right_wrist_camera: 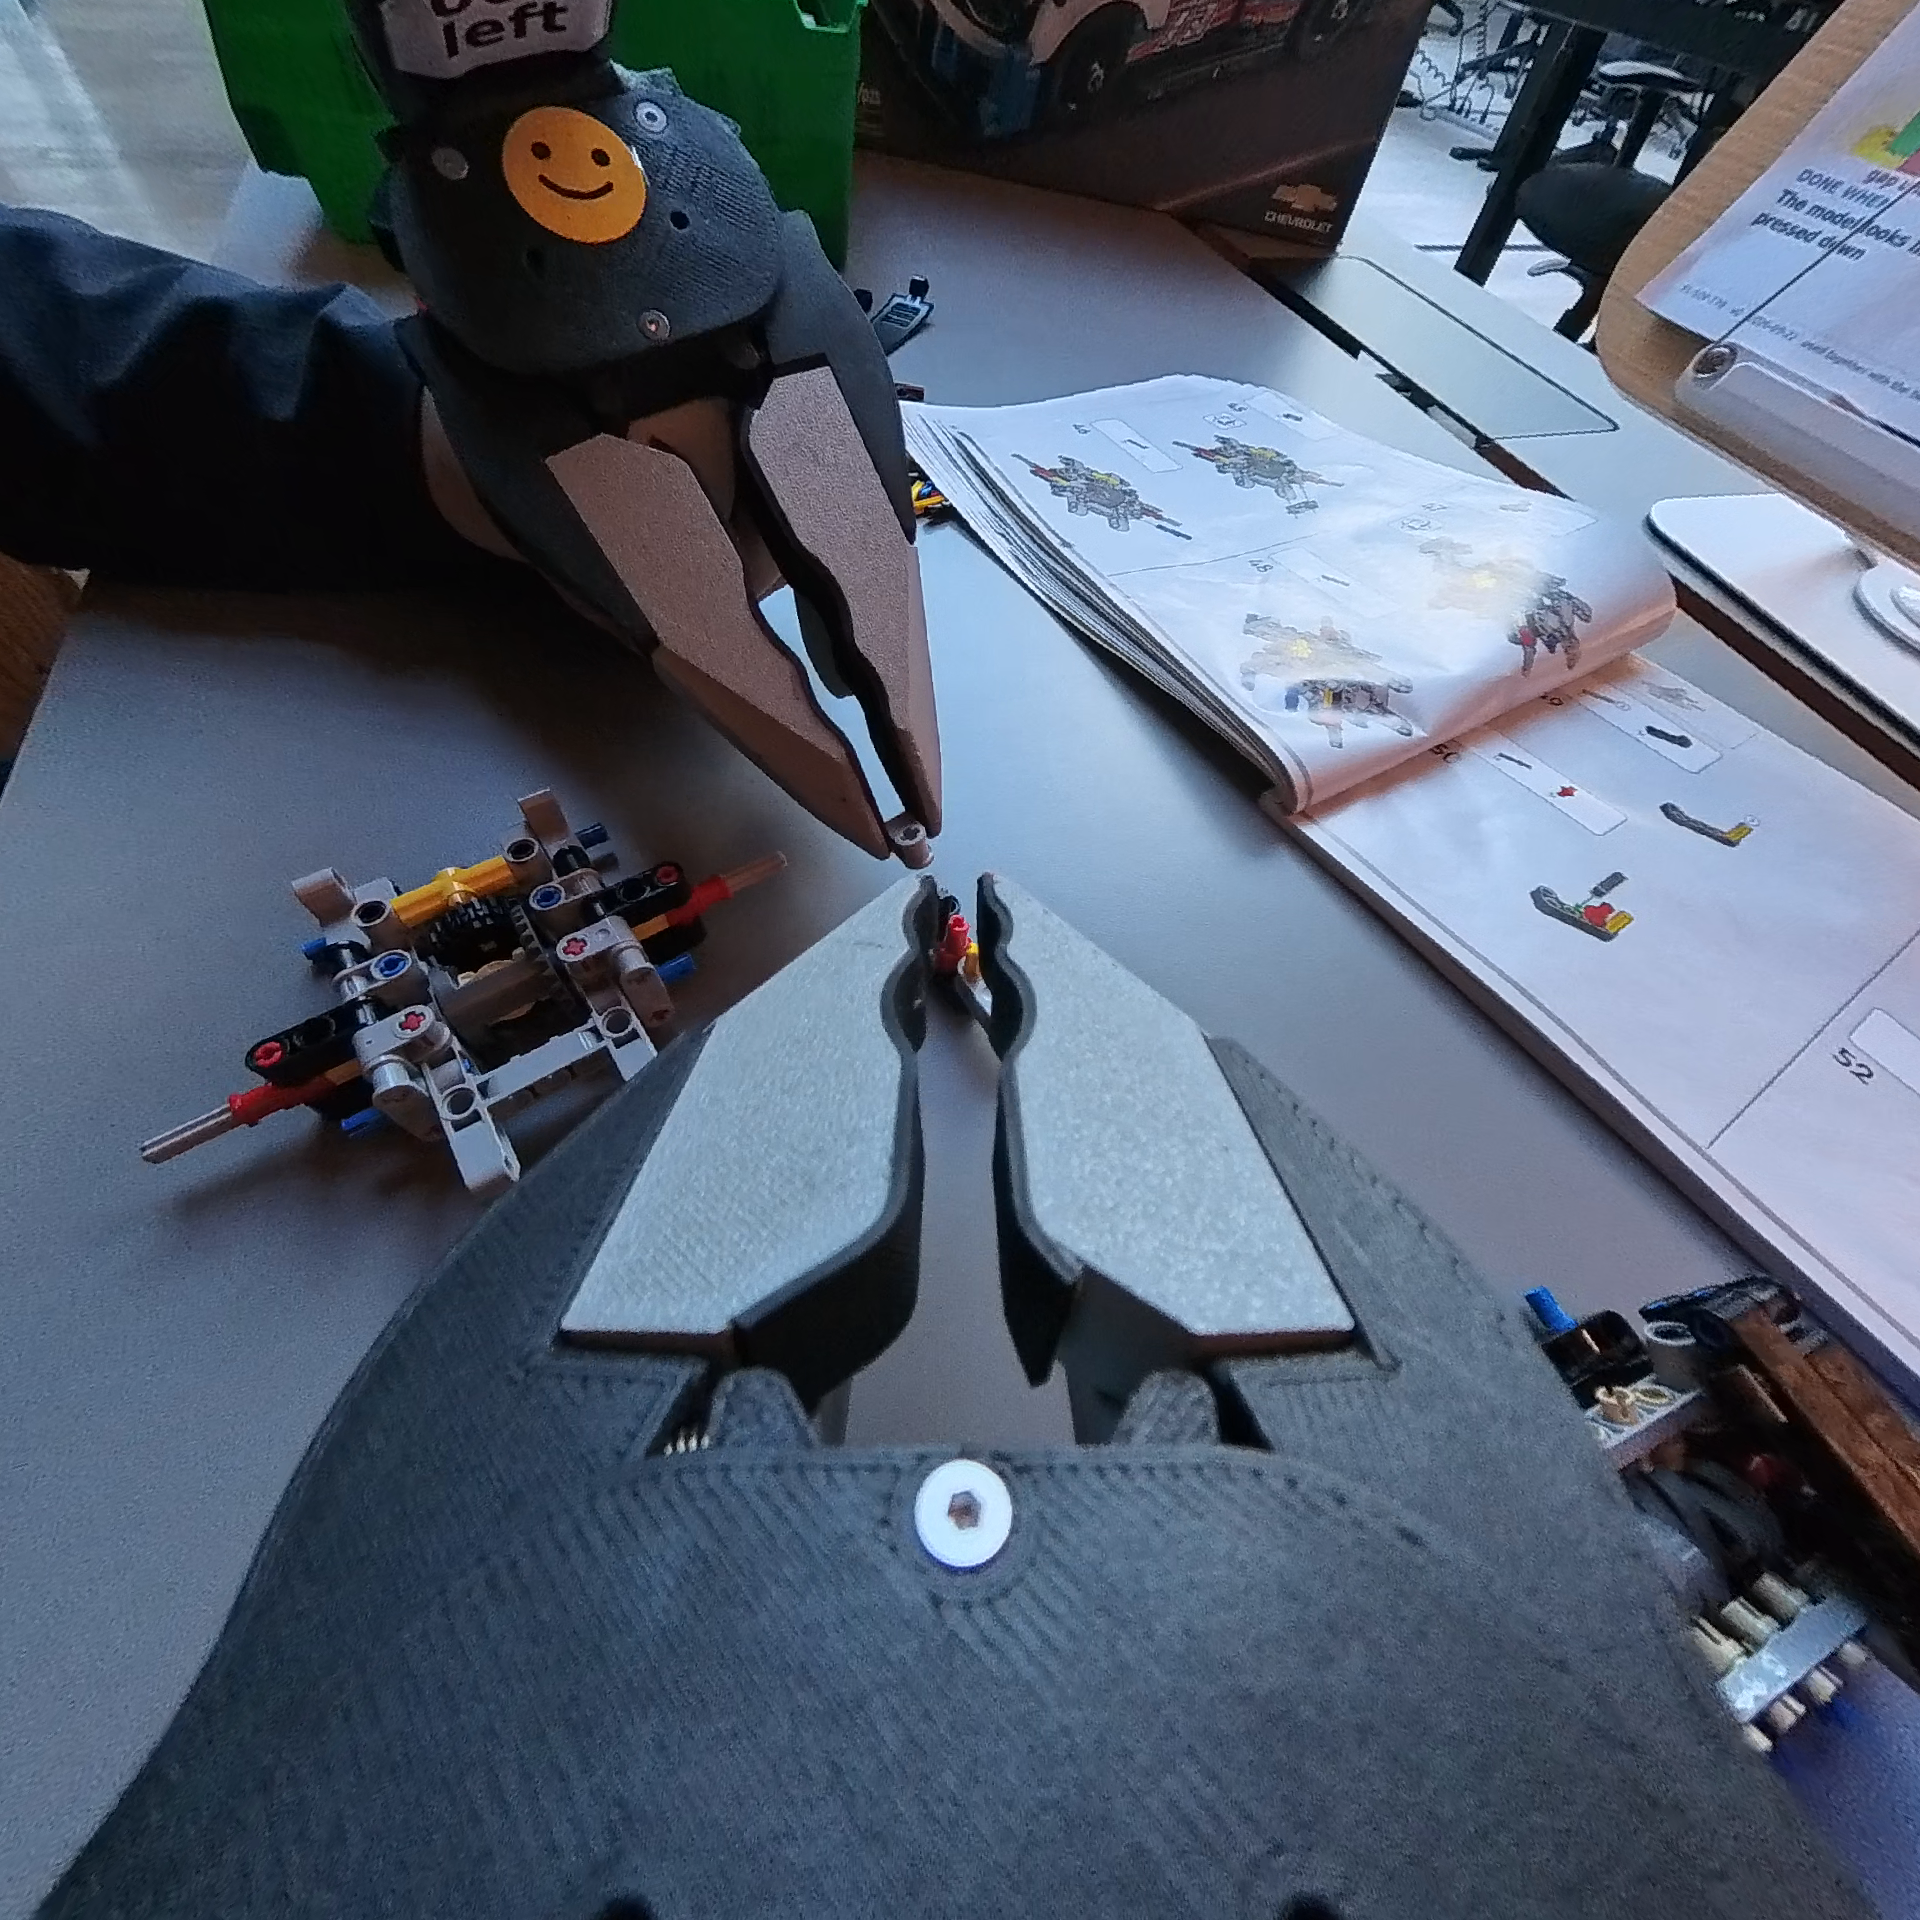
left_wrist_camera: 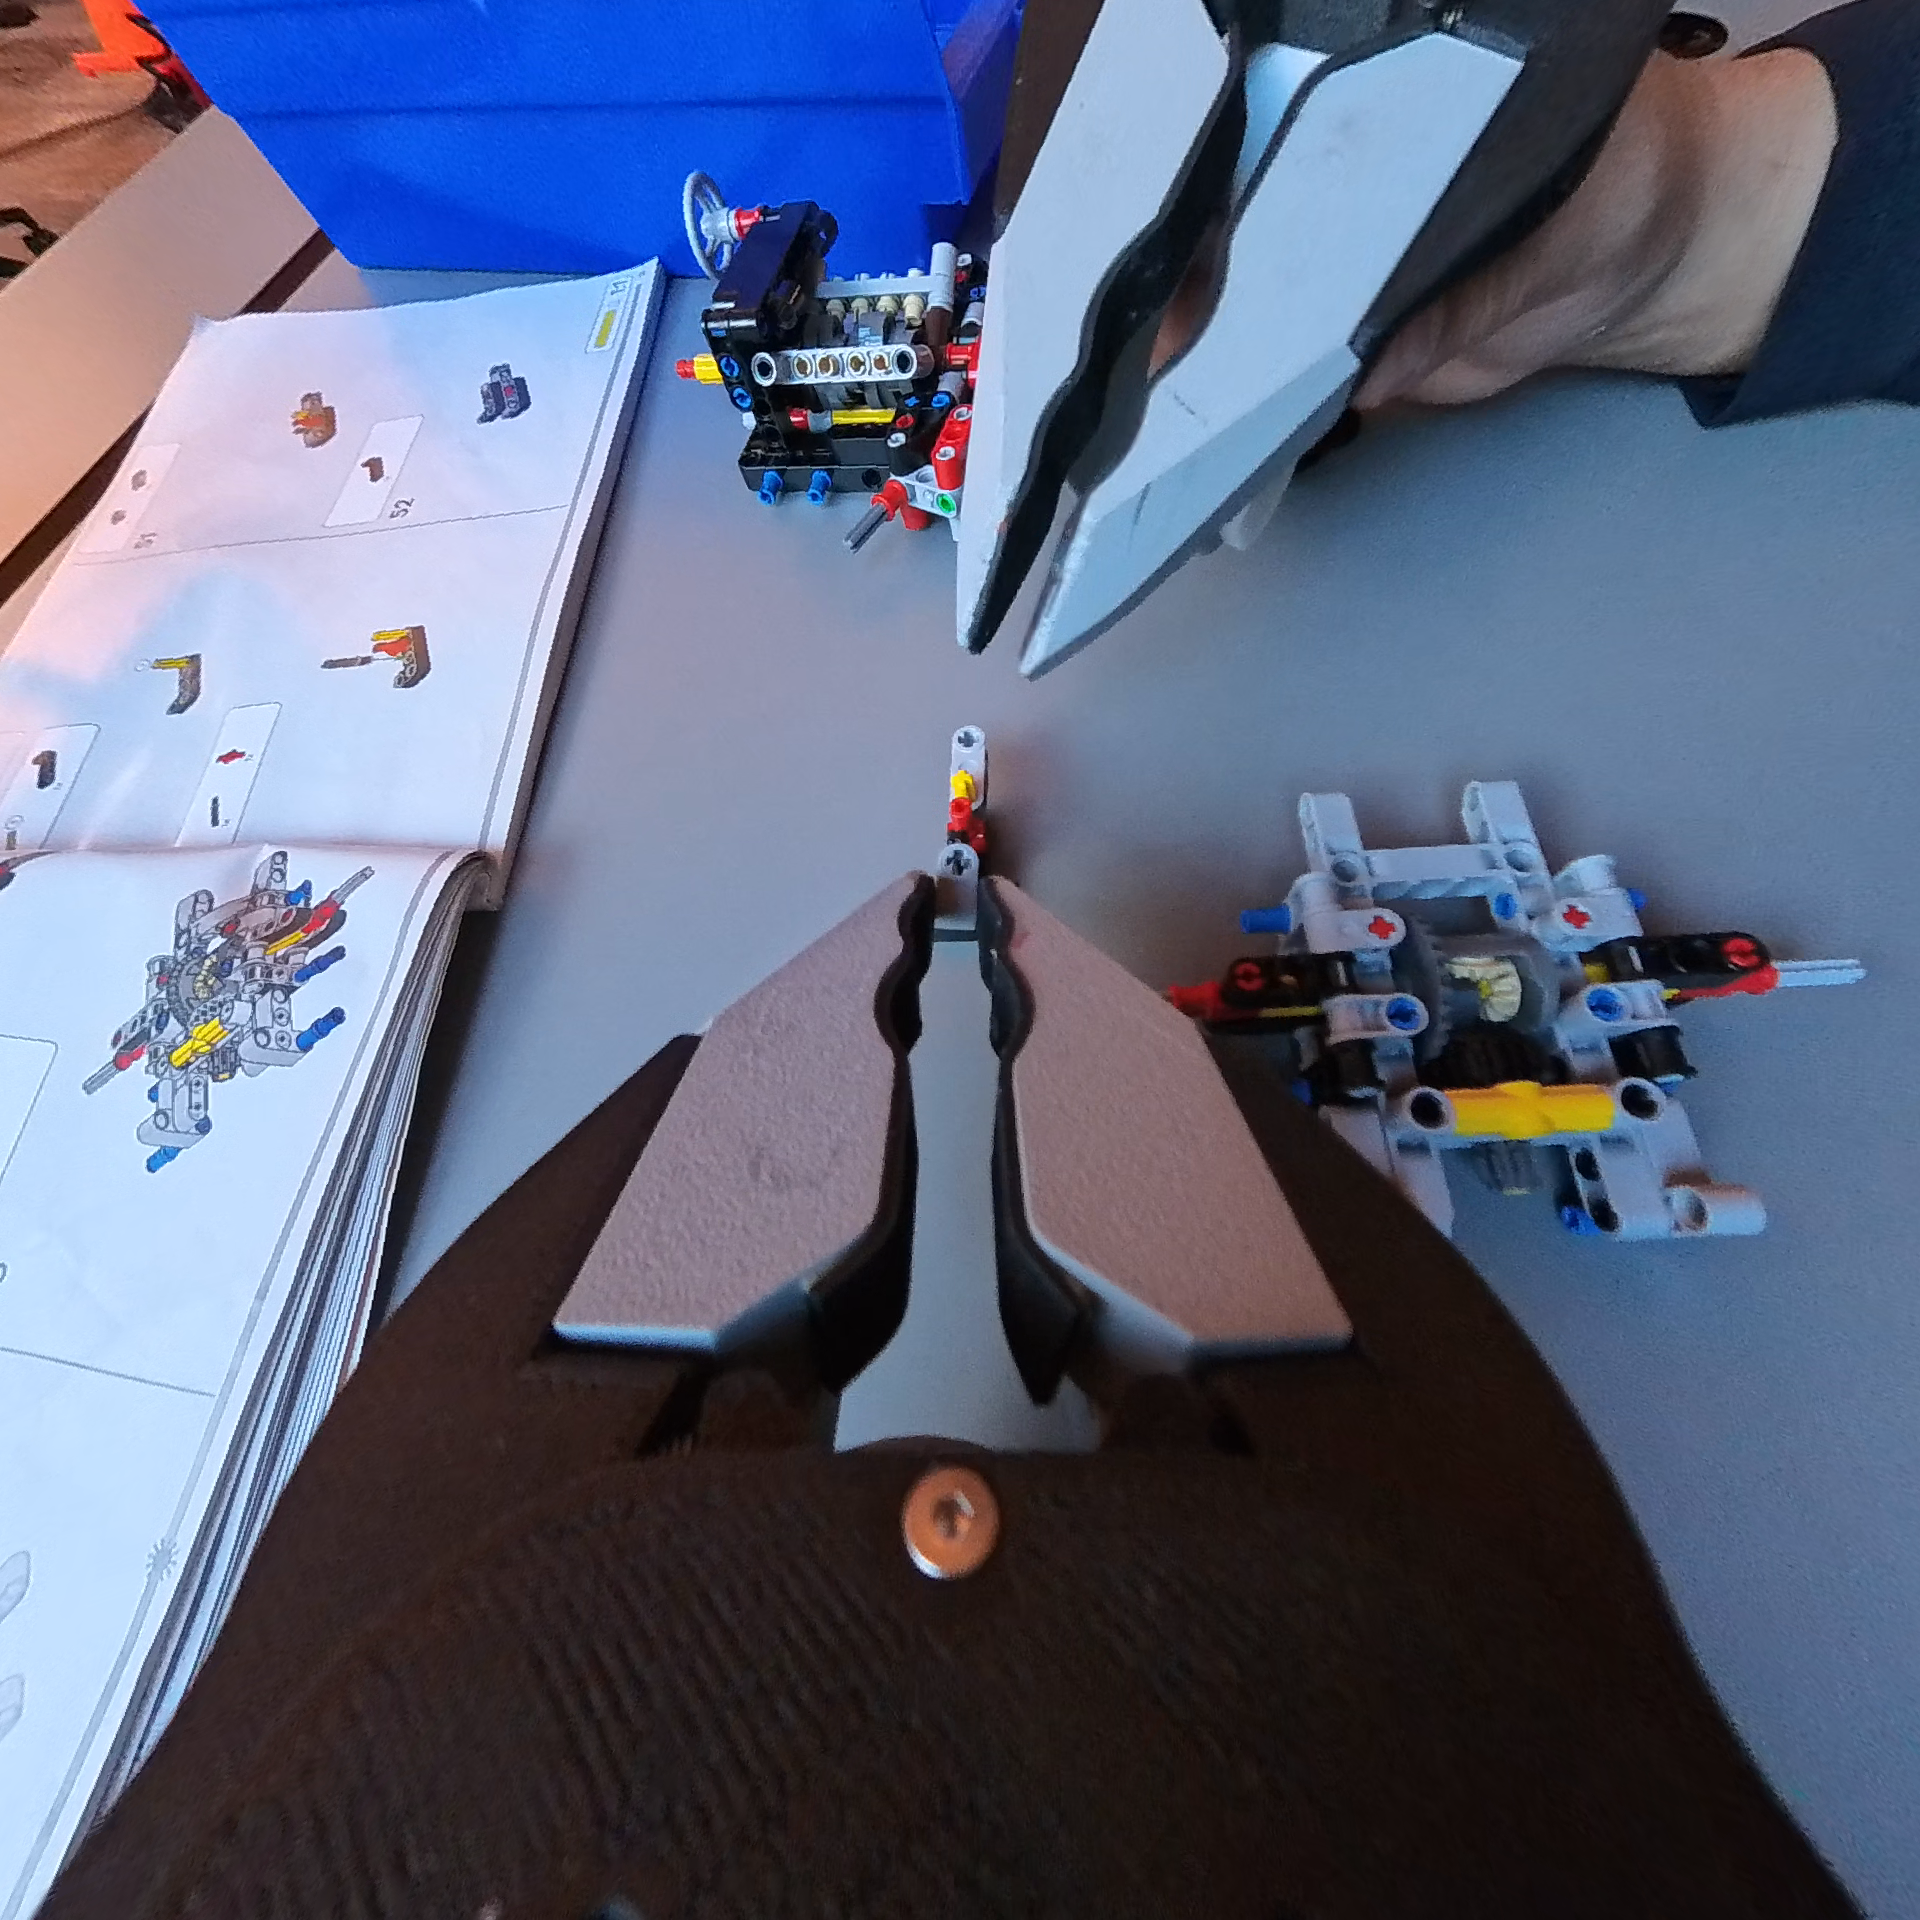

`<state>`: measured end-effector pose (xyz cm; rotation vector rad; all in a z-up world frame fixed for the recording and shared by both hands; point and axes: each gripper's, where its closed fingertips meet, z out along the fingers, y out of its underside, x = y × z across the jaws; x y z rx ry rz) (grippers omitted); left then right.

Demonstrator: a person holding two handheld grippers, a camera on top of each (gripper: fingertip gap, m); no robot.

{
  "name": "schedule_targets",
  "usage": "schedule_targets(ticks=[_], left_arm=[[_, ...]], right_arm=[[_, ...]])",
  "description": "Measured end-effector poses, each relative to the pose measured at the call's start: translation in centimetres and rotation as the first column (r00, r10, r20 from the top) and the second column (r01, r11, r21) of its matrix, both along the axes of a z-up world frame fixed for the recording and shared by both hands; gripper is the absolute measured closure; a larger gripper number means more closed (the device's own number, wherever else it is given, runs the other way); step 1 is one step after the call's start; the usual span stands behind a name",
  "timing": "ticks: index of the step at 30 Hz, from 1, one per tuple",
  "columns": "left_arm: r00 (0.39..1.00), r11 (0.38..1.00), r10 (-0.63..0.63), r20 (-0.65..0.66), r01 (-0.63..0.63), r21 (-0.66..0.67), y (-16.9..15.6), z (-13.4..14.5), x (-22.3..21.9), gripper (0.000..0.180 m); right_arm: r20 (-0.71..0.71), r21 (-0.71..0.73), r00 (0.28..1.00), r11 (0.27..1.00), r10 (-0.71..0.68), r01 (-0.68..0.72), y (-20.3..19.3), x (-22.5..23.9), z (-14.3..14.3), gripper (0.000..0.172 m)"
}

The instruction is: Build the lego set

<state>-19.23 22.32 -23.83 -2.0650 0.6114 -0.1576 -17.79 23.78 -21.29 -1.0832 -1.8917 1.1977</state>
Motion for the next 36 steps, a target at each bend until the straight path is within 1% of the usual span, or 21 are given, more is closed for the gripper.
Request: schedule_targets(ticks=[6,10,12,16,19,23,27,30,33,36], left_arm=[[0.999,0.999,-0.018,0.037,0.019,-0.031,-0.1,-0.2,0.2,0.175],[0.996,0.995,-0.017,0.086,0.026,-0.098,-0.2,-0.6,0.2,0.175],[0.998,0.990,-0.002,0.066,0.011,-0.138,-0.3,-1.0,-0.2,0.175],[0.998,0.985,-0.016,0.062,0.026,-0.170,-0.4,-0.3,0.0,0.175],[0.999,0.981,-0.021,0.047,0.030,-0.192,-0.1,0.1,-0.2,0.175],[0.999,0.970,-0.044,0.021,0.047,-0.238,0.1,0.1,-0.3,0.175],[0.997,0.955,-0.071,0.026,0.075,-0.287,0.2,0.2,0.1,0.175],[0.996,0.950,-0.084,0.035,0.091,-0.297,0.7,0.5,0.5,0.175],[0.996,0.953,-0.090,-0.014,0.082,-0.293,0.9,0.4,0.4,0.175],[0.996,0.953,-0.094,-0.007,0.087,-0.291,0.9,0.6,0.7,0.175]], right_arm=[[0.015,0.025,1.000,0.999,0.023,-0.024,-0.4,0.1,-0.4,0.163],[0.002,0.070,0.999,0.997,0.045,-0.045,-0.1,0.0,-0.4,0.158],[0.000,0.094,0.999,0.994,0.052,-0.052,0.4,-0.2,-0.5,0.155],[0.070,0.162,0.989,0.977,0.131,-0.141,0.1,-0.4,-1.6,0.146],[0.131,0.213,0.977,0.958,0.167,-0.192,0.2,-0.9,-2.7,0.148],[0.190,0.200,0.955,0.943,0.228,-0.265,-0.2,-1.1,-3.4,0.157],[0.220,0.171,0.945,0.944,0.244,-0.283,-0.6,-1.3,-3.7,0.158],[0.227,0.175,0.942,0.941,0.246,-0.288,-0.5,-1.3,-3.9,0.169],[0.224,0.176,0.941,0.939,0.252,-0.294,-0.6,-1.3,-3.9,0.169],[0.225,0.174,0.940,0.938,0.257,-0.298,-0.7,-1.2,-3.9,0.169]])
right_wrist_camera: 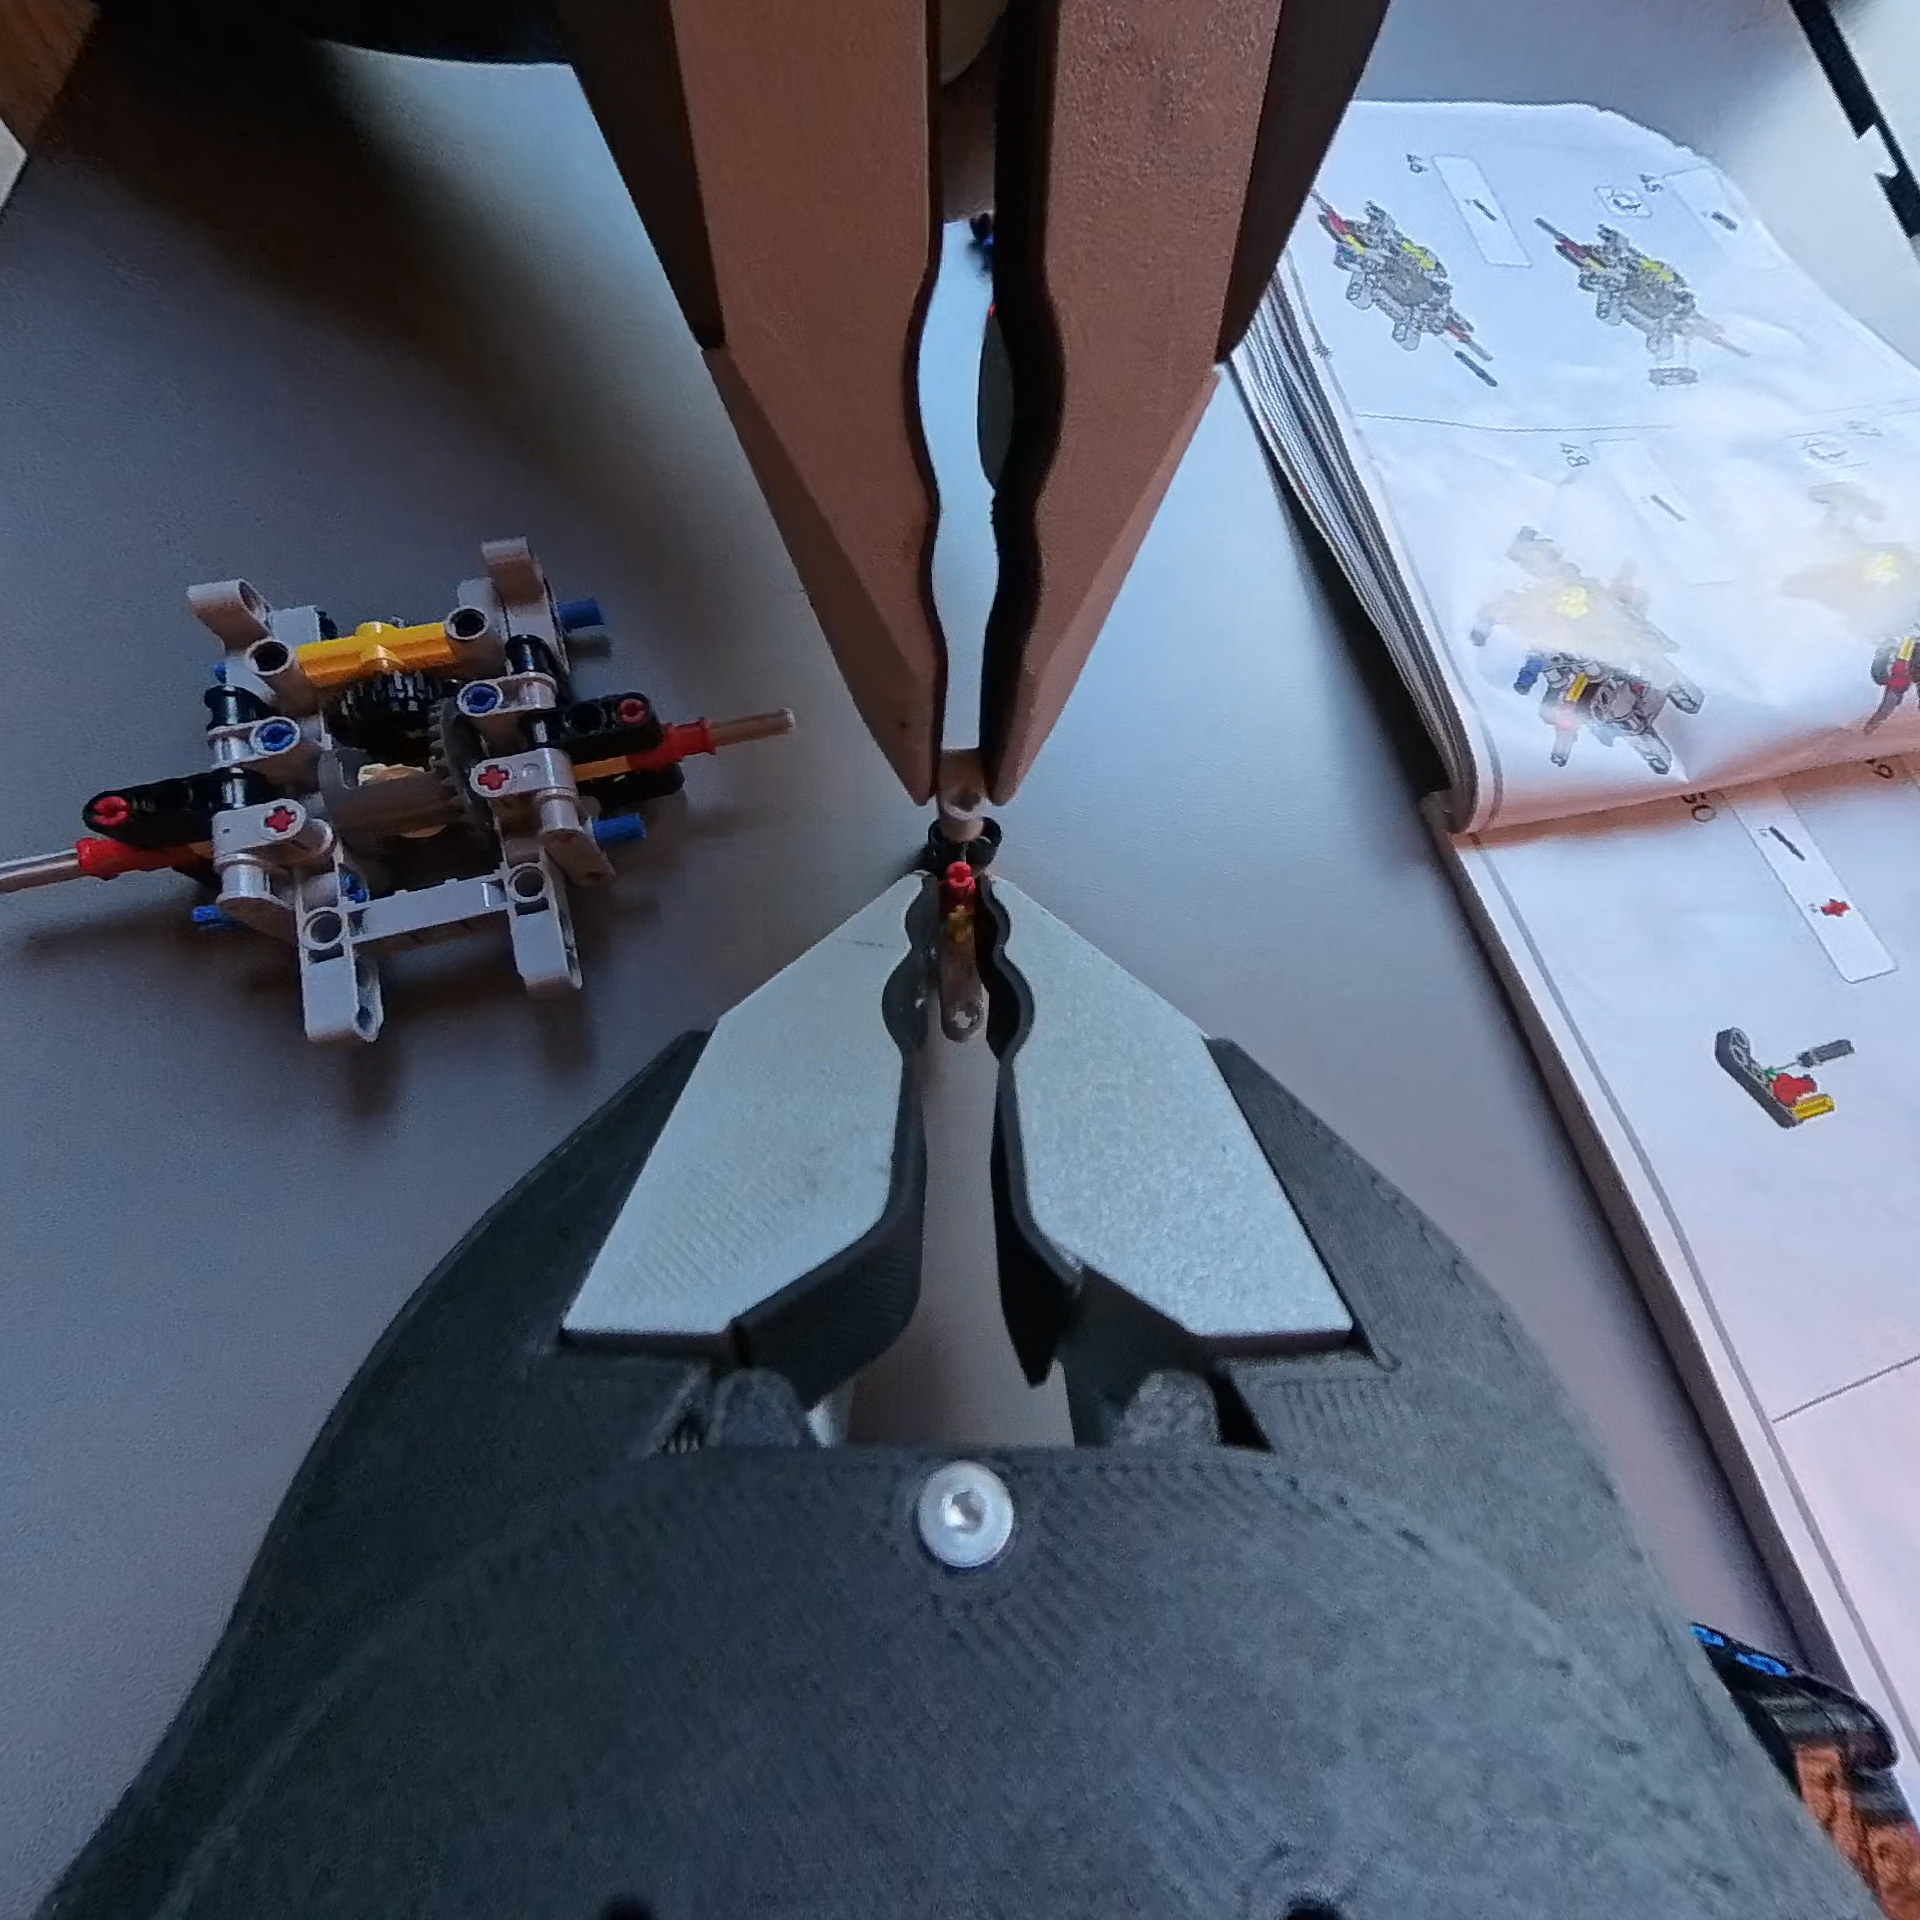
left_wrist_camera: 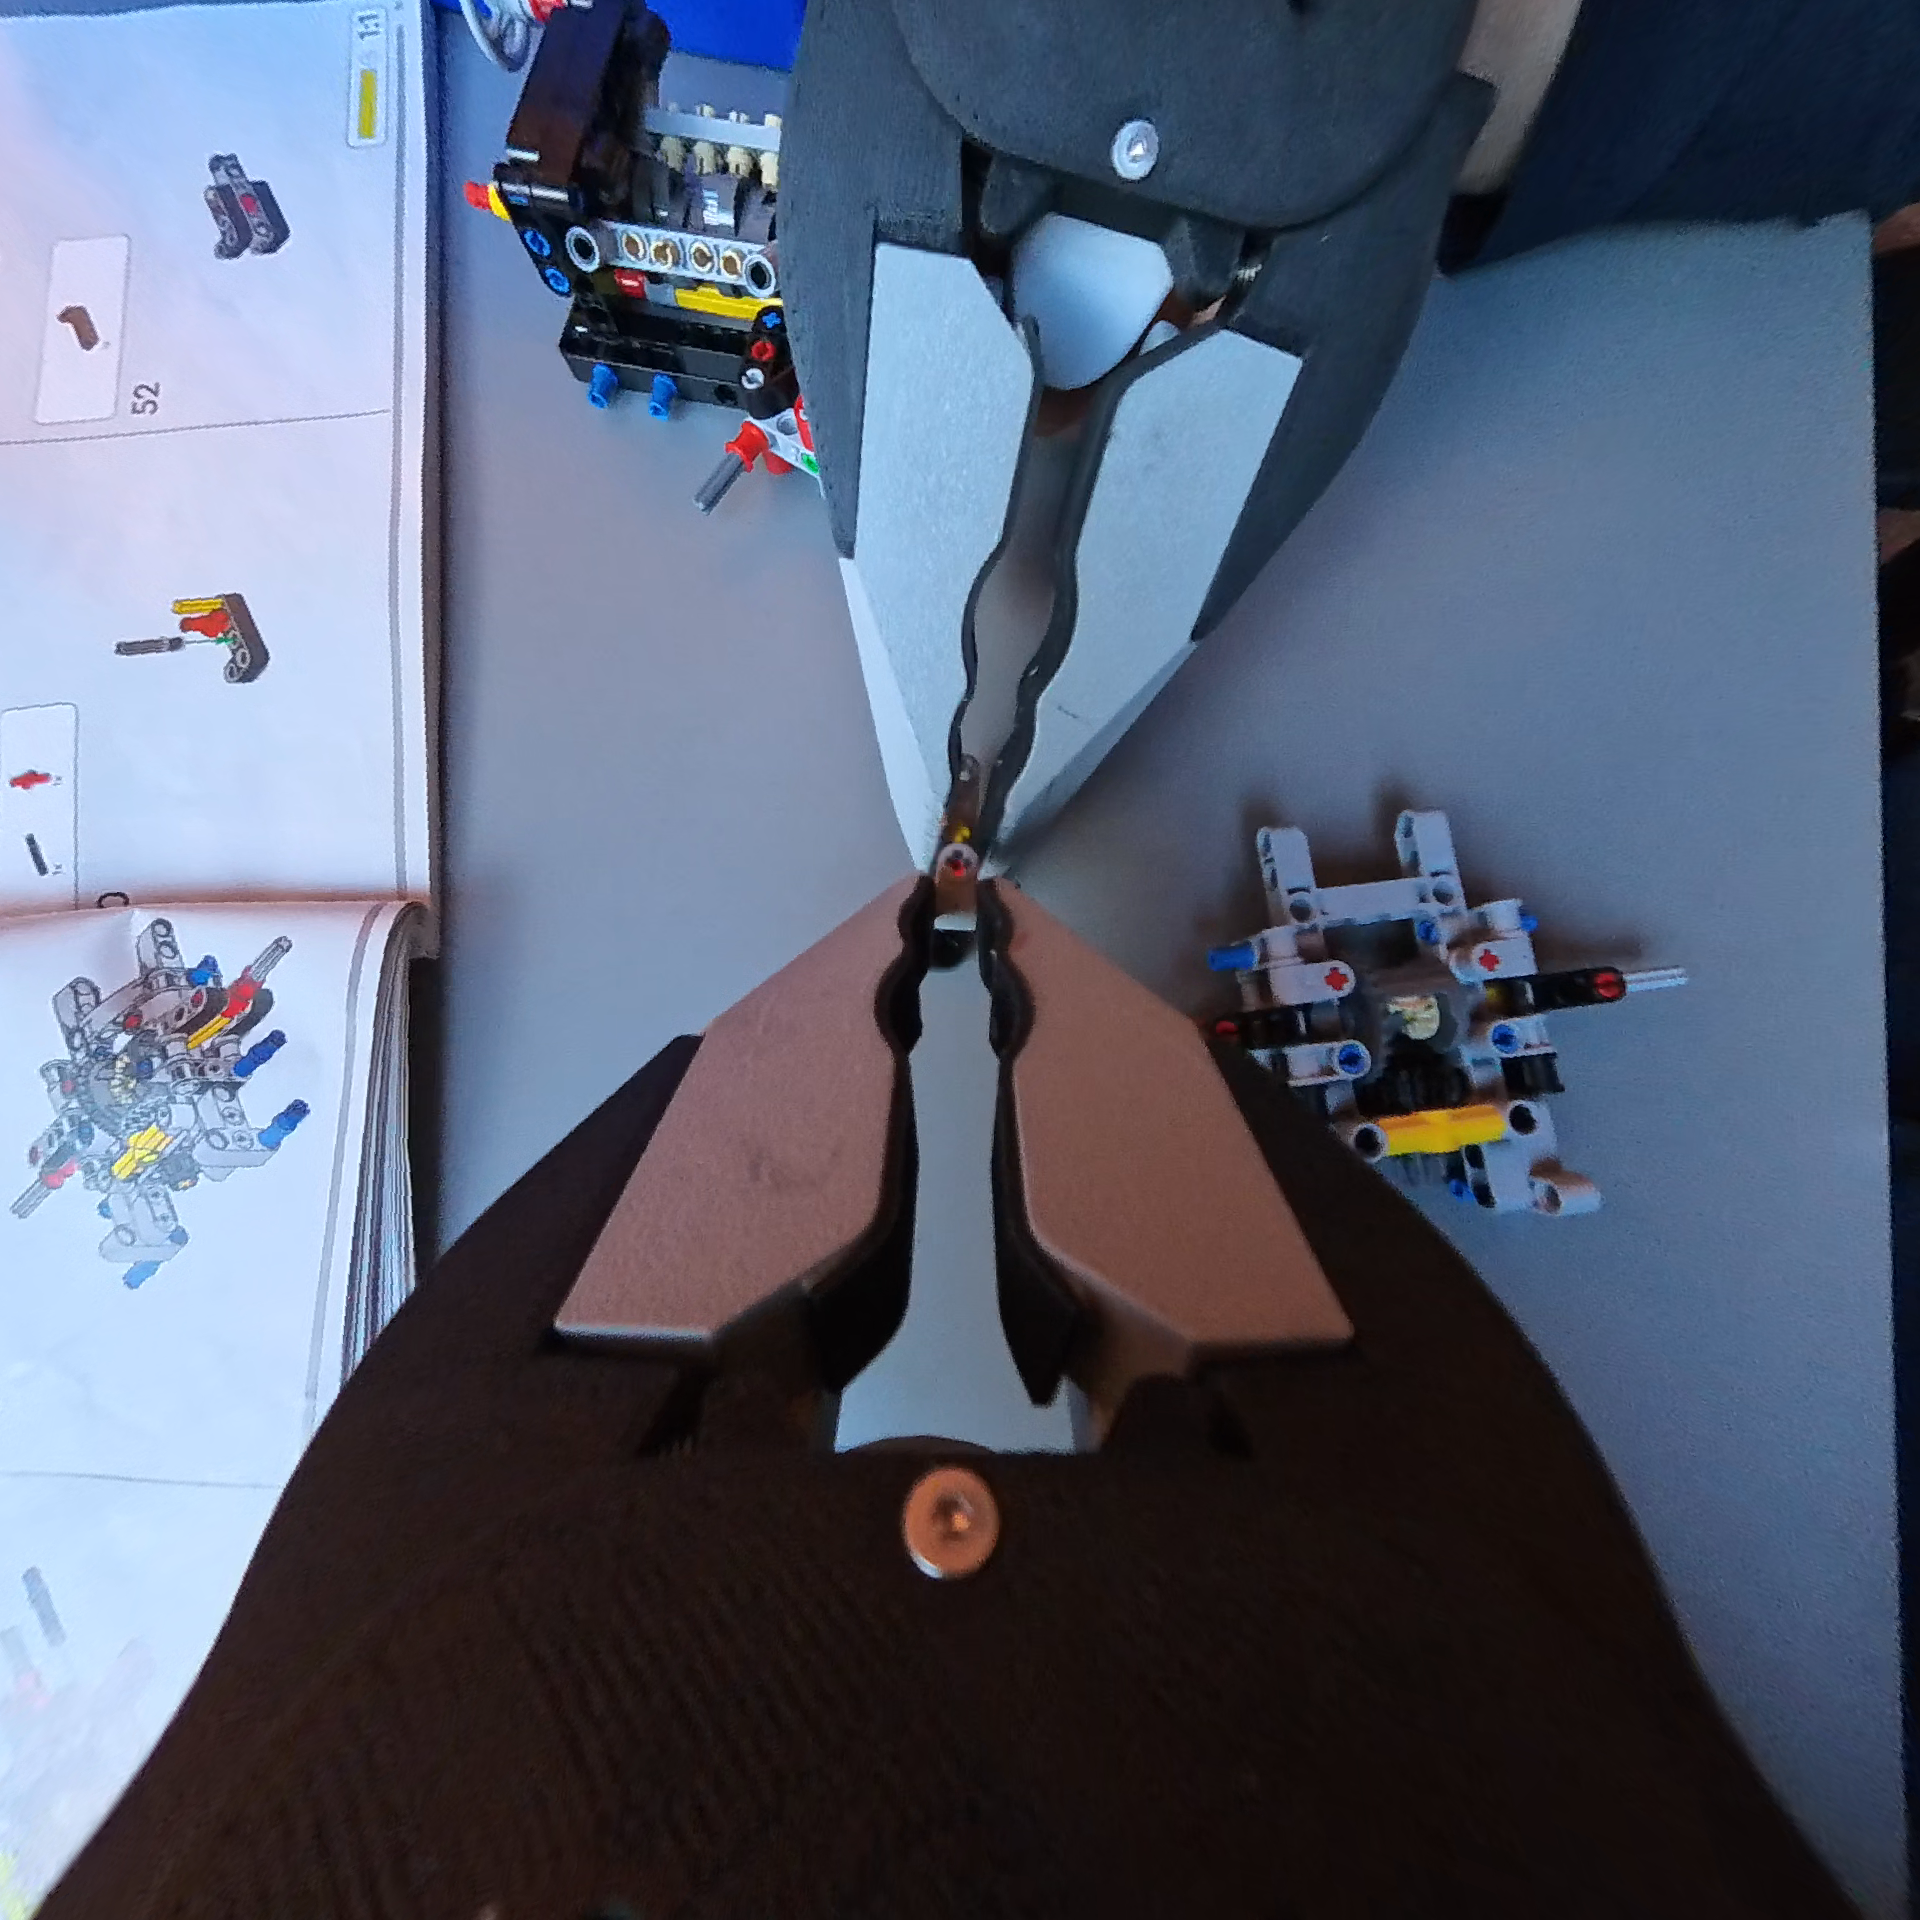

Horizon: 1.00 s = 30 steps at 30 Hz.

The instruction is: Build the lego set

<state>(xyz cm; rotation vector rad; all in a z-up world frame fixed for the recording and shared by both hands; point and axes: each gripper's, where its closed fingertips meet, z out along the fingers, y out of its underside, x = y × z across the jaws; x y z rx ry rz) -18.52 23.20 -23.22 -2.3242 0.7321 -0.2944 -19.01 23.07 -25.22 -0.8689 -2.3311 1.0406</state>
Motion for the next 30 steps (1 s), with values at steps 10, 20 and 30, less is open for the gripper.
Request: schedule_targets(ticks=[10,20,30], left_arm=[[1.000,1.000,-0.016,-0.002,0.016,-0.021,-0.8,-0.4,-0.4,0.175],[1.000,1.000,-0.025,0.011,0.025,-0.018,-0.9,-0.9,-0.1,0.175],[0.997,1.000,0.026,0.079,-0.026,0.001,-1.2,-0.2,-1.4,0.175]], right_arm=[[-0.006,-0.007,1.000,1.000,0.013,-0.013,-0.2,0.1,0.0,0.169],[-0.026,0.004,0.999,1.000,0.030,-0.030,-0.6,0.2,0.0,0.169],[-0.043,-0.066,0.999,0.998,0.016,-0.019,-0.6,0.3,1.0,0.169]])
